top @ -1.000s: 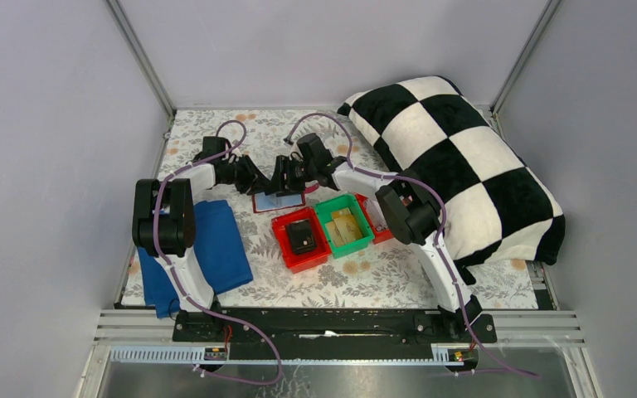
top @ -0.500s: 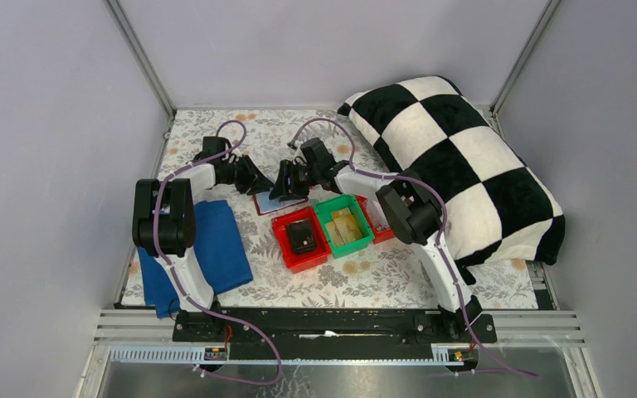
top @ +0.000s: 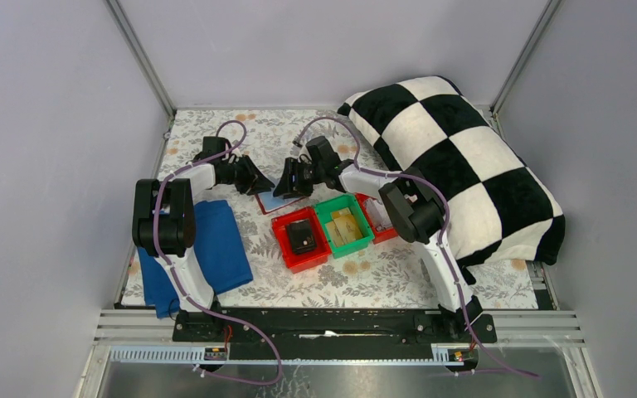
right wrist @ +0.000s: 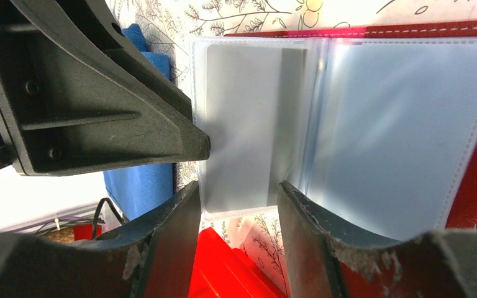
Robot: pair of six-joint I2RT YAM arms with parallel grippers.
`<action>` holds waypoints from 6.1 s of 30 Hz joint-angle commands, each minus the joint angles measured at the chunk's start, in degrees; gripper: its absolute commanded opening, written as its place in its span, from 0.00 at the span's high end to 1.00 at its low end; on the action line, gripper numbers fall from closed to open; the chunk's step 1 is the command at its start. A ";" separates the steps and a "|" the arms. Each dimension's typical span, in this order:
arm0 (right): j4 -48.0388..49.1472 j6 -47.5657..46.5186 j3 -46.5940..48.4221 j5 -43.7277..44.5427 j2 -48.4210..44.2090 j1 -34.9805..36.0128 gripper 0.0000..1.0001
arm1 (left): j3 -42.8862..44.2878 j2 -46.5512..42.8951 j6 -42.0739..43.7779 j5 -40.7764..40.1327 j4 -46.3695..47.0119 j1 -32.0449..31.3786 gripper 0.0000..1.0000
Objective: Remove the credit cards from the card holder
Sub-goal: Remove the credit card from the card holder.
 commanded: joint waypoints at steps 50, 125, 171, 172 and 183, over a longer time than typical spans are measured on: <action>2.00 1.01 -0.34 -1.48 -2.58 -1.41 0.46 | 0.06 -0.75 -0.69 0.08 4.47 1.07 0.65; 4.91 2.29 -8.29 4.99 -9.33 -2.56 0.47 | 2.67 2.43 0.28 -1.54 1.40 -1.42 0.92; 9.49 3.78 -12.07 -1.62 -13.46 -9.38 0.47 | 8.02 1.86 3.27 -2.40 -6.07 -4.65 0.92; 9.19 3.68 -11.30 -1.84 -12.86 -8.71 0.47 | 7.23 1.15 3.68 -2.51 -6.25 -4.14 0.92; 1.43 0.85 -2.44 -2.06 -4.70 -5.22 0.47 | 0.09 -5.93 4.97 -9.05 -9.69 -2.01 0.89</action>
